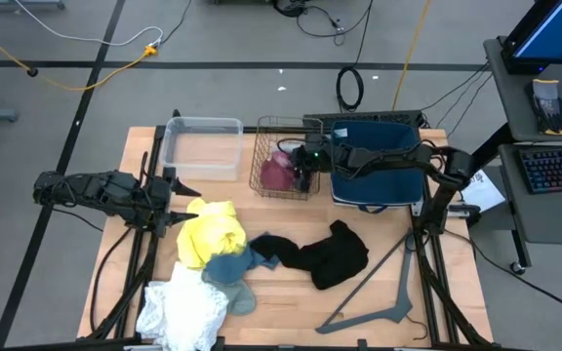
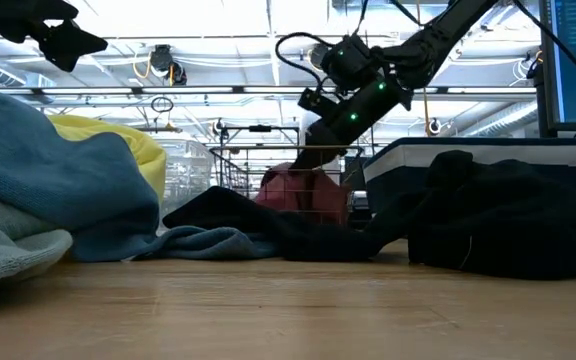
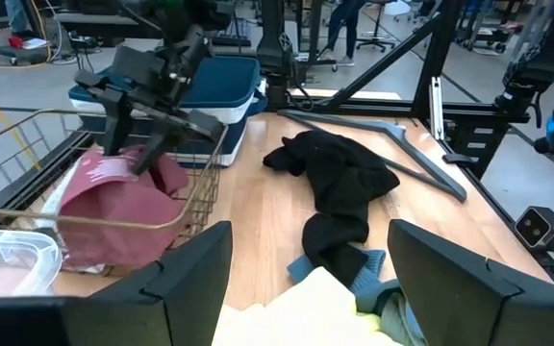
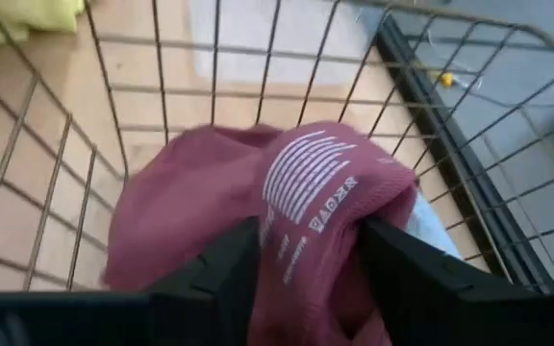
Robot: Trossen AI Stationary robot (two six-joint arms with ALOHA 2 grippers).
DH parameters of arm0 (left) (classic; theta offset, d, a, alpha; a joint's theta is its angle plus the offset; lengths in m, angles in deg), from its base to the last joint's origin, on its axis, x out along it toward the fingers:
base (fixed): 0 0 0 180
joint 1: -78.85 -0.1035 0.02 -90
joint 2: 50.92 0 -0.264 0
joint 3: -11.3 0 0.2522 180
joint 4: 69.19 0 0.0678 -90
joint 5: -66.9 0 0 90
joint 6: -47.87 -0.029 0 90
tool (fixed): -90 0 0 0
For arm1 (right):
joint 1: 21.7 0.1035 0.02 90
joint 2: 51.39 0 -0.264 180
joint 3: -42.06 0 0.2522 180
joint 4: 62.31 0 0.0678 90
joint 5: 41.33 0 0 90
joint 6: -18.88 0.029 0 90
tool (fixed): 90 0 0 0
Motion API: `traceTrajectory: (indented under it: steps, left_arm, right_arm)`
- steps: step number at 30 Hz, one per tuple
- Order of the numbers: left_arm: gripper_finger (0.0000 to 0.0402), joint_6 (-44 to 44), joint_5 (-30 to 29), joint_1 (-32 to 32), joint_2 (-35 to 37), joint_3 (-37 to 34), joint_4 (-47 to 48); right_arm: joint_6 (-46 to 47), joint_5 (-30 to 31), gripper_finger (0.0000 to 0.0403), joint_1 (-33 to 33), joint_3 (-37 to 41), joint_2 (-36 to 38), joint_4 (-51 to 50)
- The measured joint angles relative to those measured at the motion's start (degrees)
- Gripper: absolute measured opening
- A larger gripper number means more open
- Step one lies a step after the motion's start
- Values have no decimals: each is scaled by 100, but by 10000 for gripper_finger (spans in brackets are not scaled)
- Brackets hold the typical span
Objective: Pick & Place Cloths
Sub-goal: Put the red underwear into the wire basket, then put the black shorts into the wire basket
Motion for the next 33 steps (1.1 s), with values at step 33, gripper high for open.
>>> traceTrajectory:
  steps: [33]
  left_arm:
    - [282,78,0,0,2,0,-5]
  right_arm:
    - [-393,450,258,3065,0,2085,-1789]
